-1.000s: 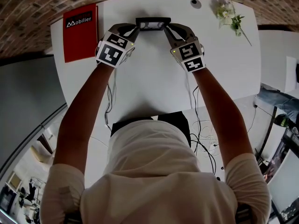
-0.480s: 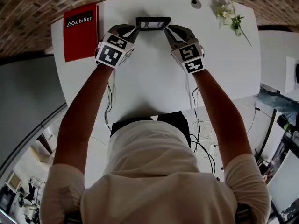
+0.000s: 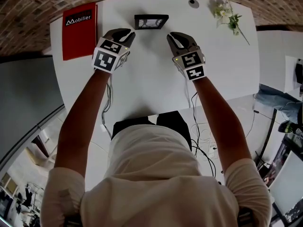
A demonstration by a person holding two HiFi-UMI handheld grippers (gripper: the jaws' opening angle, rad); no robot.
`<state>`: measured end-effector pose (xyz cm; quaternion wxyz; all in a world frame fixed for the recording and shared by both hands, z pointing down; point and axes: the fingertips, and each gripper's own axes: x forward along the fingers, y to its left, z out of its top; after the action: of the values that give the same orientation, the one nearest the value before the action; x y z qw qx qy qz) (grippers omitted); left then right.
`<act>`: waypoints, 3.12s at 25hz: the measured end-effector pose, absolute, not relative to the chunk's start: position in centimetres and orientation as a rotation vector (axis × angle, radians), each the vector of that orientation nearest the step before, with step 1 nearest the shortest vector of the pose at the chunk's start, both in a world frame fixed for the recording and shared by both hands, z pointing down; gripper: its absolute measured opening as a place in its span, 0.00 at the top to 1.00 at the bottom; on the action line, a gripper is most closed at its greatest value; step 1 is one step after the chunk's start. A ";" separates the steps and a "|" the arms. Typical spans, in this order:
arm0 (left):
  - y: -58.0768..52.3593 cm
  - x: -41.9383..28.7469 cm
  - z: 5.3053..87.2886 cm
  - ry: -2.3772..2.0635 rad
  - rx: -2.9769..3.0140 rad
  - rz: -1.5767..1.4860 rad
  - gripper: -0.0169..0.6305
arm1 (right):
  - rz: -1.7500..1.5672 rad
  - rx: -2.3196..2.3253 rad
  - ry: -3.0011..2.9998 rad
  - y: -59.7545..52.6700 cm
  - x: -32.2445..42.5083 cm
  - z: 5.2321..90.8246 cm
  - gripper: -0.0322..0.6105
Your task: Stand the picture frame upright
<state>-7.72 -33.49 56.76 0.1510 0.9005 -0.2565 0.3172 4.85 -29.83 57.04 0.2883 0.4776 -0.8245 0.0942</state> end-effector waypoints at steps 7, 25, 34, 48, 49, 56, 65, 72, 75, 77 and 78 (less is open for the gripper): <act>-28.2 -9.3 53.6 -0.795 2.542 0.745 0.89 | 0.290 1.286 -2.264 -23.8 4.9 54.3 0.89; 0.0 -6.9 45.9 -0.868 2.422 0.482 0.87 | 0.478 1.177 -2.473 3.6 11.1 48.1 0.89; 8.9 -3.9 44.4 -0.853 2.415 0.481 0.88 | 0.433 1.122 -2.519 10.6 12.7 46.2 0.89; 13.1 -2.1 42.9 -0.851 2.441 0.454 0.88 | 0.387 1.120 -2.572 15.0 13.8 42.9 0.89; 13.3 -1.9 42.9 -0.849 2.444 0.455 0.88 | 0.377 1.124 -2.576 15.1 13.9 42.9 0.89; 14.6 -0.9 42.7 -0.835 2.450 0.450 0.90 | 0.372 1.150 -2.584 15.8 14.5 41.9 0.90; 15.9 -0.1 43.6 -0.806 2.437 0.479 0.98 | 0.391 1.158 -2.595 16.6 14.9 42.3 0.94; 16.3 0.5 44.5 -0.774 2.425 0.495 0.98 | 0.423 1.164 -2.581 17.5 15.1 43.4 0.94; 16.2 0.6 44.7 -0.770 2.422 0.496 0.98 | 0.431 1.162 -2.577 17.7 15.2 43.7 0.94; 16.2 0.6 44.8 -0.769 2.419 0.498 0.98 | 0.441 1.161 -2.576 17.9 15.1 43.7 0.94; 16.2 0.6 44.8 -0.767 2.417 0.500 0.98 | 0.443 1.161 -2.575 17.9 15.1 43.7 0.94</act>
<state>0.59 16.23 44.81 0.2751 0.8990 -0.2854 0.1859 15.07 17.93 43.66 0.1407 0.4019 -0.8917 0.1533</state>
